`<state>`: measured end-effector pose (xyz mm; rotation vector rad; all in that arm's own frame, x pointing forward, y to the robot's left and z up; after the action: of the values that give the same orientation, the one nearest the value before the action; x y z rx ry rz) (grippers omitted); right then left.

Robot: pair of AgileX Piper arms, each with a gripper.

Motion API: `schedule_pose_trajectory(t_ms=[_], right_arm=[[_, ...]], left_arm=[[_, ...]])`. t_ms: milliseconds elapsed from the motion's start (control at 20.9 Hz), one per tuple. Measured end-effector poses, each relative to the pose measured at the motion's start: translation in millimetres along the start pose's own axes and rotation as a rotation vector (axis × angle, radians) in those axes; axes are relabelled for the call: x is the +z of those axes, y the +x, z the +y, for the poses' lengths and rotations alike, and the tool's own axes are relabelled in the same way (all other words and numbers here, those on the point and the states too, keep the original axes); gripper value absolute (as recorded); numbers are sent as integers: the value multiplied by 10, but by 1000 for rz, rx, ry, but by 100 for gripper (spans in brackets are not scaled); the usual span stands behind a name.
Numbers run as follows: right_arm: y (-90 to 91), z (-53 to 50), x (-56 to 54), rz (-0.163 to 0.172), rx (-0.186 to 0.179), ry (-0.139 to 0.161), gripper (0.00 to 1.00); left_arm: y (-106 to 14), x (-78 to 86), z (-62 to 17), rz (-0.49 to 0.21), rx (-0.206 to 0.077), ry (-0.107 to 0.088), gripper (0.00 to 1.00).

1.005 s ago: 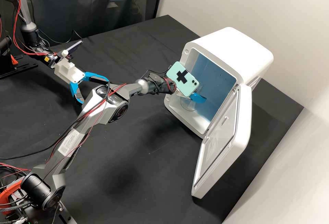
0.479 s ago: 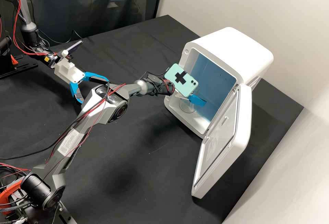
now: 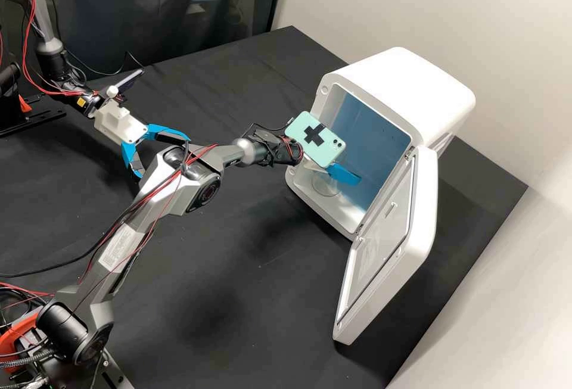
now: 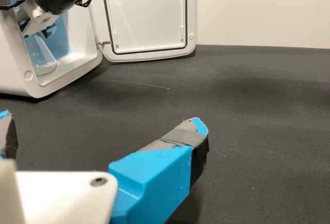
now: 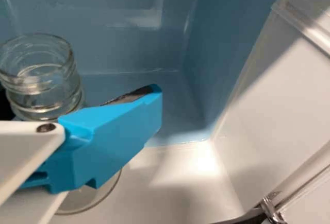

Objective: Place the flask in the incubator

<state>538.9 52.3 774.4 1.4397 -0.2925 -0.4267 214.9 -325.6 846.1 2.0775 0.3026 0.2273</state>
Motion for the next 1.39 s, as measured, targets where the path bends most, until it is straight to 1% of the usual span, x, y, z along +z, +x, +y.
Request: schedule_pose_trajectory(t_ms=[48, 96, 191, 239, 287, 335, 383, 431, 479, 526, 574, 622, 718, 766, 862, 957, 1053, 1101, 1197, 1388], right_arm=[[5, 6, 12, -1, 2, 2, 100], [2, 4, 17, -1, 2, -6, 100], [6, -14, 42, -5, 0, -9, 100], [7, -22, 49, -5, -1, -1, 100], [10, -26, 59, -5, -2, -3, 100], [14, -38, 77, -7, -7, 3, 100], [16, -24, 95, -9, -6, 4, 100], [19, -35, 106, -8, -11, 6, 100], [24, -25, 114, -6, -9, 11, 100], [27, -26, 129, -5, -9, 6, 100], [25, -11, 132, 0, -8, 7, 100], [25, -17, 144, -1, -11, 10, 100], [21, 11, 155, -4, -7, 36, 100], [17, 25, 149, -1, -4, 42, 100], [16, 37, 180, -2, -9, 48, 100], [36, 34, 239, -6, -23, 59, 100], [56, 43, 297, -14, -32, 78, 100], [54, 62, 299, -12, -31, 85, 100], [47, 103, 341, -22, -29, 97, 100], [36, 197, 382, -38, -21, 144, 100]], left_arm=[[-7, 3, 4, 0, 2, 1, 100], [-7, 0, 5, 1, 2, 0, 100], [-9, -5, 9, 3, 4, 0, 100], [-9, -4, 11, 3, 5, 1, 100], [-12, -7, 18, 4, 8, 1, 100], [-15, -4, 26, 4, 11, 3, 100], [-16, -3, 30, 3, 13, 3, 100], [-20, -2, 25, 4, 11, 2, 100], [-23, -2, 22, 4, 10, 2, 100], [-30, -1, 15, 4, 6, 1, 100], [-37, 1, 7, 5, 3, 0, 100], [-35, 1, 9, 5, 4, 0, 100], [-35, 1, 9, 5, 4, 0, 100], [-35, 1, 9, 5, 4, 0, 100], [-35, 1, 9, 5, 4, 2, 100], [-38, 1, 5, 5, 3, 2, 100], [-43, 3, 3, 5, 1, 1, 100], [-49, 0, 3, 7, 2, 1, 100], [-57, -6, 22, 10, 10, 3, 100], [-65, -33, 23, 23, 11, 0, 100]])
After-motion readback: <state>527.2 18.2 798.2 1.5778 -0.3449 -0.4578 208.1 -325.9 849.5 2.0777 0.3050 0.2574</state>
